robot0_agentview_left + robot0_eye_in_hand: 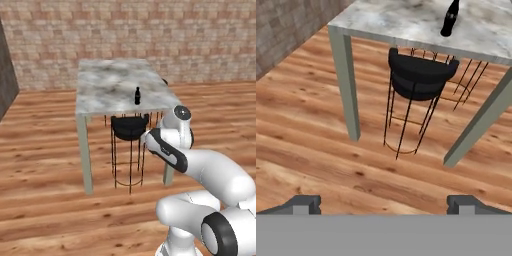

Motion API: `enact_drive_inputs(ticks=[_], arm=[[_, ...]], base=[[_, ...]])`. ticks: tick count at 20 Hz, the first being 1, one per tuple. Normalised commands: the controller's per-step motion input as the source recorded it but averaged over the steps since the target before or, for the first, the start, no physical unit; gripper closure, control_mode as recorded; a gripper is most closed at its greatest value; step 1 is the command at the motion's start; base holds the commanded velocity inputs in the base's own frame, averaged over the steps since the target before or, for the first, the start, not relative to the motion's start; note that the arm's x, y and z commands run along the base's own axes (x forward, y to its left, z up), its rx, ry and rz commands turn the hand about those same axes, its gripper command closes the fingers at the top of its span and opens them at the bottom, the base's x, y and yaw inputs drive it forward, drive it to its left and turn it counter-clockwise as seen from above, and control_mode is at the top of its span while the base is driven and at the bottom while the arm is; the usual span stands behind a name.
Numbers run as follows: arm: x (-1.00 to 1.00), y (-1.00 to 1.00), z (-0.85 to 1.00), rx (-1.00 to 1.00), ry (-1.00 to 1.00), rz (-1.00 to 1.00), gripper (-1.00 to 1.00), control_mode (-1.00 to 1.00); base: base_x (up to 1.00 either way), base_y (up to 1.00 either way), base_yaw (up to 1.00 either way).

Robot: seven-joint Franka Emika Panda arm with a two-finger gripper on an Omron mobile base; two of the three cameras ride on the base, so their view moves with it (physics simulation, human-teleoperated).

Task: Place the large bottle from the dining counter next to the other large bottle outside the sink, and place the small bottle from the dining counter next to the other small bottle inside the sink.

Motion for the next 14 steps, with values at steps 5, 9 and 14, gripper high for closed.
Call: enact_drive_inputs(ticks=[5,9,14], arm=[[0.0,0.0,0.0,0.0,0.0,0.0,-1.0,1.0],[0.0,0.0,0.0,0.0,0.0,0.0,-1.0,1.0],[0.0,0.0,0.0,0.0,0.0,0.0,-1.0,1.0]], base=[[0.36,0.35,-0.1],[0.47,0.32,-0.07],[0.51,0.09,-0.04]])
